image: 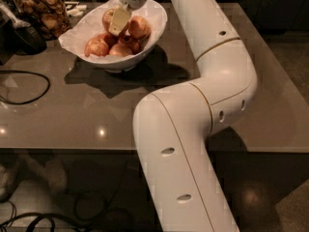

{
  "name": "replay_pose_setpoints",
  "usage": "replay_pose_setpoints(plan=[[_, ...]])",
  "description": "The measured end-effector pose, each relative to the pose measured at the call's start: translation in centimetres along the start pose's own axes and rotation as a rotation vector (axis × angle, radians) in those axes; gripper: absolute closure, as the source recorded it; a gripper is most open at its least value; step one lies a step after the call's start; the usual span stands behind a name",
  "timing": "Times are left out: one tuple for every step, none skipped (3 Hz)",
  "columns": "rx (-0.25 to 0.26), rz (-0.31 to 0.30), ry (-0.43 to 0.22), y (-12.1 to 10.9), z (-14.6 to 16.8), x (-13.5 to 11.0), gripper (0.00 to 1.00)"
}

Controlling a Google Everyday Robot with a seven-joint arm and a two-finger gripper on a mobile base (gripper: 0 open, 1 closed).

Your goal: Pick apple from white bowl

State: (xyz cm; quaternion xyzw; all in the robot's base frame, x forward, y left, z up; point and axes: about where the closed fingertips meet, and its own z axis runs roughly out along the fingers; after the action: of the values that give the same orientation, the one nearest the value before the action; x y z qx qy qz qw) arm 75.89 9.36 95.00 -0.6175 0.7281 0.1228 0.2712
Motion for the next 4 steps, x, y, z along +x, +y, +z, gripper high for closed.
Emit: replay_pose_setpoints(plan=[[0.038, -0.013, -0.053, -0.2, -2.8, -1.1, 1.00], [0.028, -0.046, -0.128, 0.4, -4.9, -1.7, 1.00], [0.000, -0.081, -0.185, 1.6, -6.6, -2.1, 1.00], [-0.038, -0.152, -0.233, 4.3, -9.2, -2.7, 1.00]])
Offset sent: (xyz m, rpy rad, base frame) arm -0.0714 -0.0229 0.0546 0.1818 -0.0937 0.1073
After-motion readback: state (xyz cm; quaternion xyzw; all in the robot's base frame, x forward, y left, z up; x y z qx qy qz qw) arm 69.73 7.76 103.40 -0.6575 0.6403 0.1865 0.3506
